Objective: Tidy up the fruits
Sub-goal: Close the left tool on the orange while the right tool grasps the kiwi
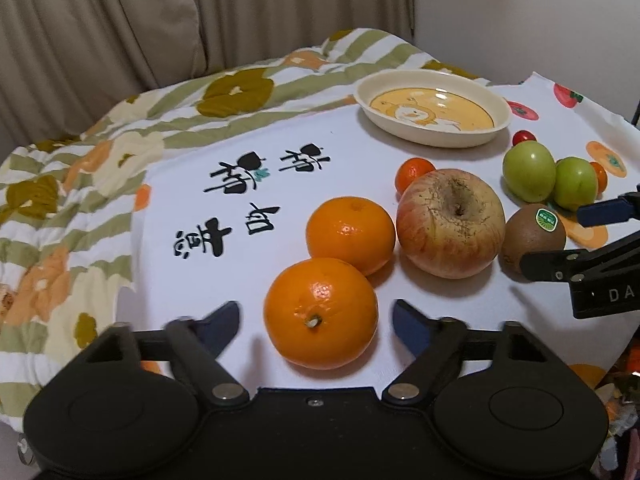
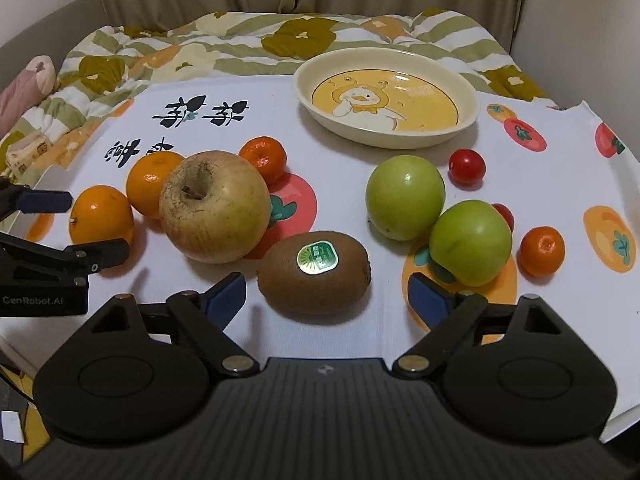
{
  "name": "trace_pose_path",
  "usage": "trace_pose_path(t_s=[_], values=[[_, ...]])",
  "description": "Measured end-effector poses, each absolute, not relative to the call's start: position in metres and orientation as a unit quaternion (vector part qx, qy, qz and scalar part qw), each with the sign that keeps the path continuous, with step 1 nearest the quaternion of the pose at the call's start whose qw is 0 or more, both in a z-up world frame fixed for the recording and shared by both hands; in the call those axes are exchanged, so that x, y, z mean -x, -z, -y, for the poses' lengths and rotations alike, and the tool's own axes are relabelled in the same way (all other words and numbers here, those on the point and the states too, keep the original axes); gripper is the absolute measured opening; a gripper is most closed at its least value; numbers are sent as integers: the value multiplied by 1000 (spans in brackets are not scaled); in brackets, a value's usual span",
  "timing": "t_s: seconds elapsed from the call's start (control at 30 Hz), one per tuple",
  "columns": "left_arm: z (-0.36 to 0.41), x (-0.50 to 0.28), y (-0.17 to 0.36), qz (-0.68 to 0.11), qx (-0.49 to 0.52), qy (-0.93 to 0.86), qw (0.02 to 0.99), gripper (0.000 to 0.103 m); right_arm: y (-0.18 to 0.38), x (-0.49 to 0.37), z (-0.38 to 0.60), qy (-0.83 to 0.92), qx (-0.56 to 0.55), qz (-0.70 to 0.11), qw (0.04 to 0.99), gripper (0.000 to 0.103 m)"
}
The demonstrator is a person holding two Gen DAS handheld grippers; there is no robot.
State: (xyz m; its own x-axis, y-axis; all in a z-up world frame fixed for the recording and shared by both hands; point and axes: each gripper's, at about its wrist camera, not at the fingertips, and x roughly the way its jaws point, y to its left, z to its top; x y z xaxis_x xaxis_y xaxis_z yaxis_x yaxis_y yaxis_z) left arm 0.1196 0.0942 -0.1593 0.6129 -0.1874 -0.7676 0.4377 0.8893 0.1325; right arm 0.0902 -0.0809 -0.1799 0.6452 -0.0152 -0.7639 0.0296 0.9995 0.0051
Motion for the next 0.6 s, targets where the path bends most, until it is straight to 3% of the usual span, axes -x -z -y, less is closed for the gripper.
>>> trace_pose_path(t_s=[0.1, 0.23, 0.6], values=[[-93, -125, 165, -412, -154, 183, 879, 69, 182, -93, 79, 16, -6, -421, 907, 103], [-95, -126, 166, -413, -148, 189, 879, 68, 186, -97, 77, 10, -6, -427, 904, 95], [-95, -126, 165, -414, -146, 192, 878, 67, 191, -102, 74, 16, -7, -434, 901, 89]])
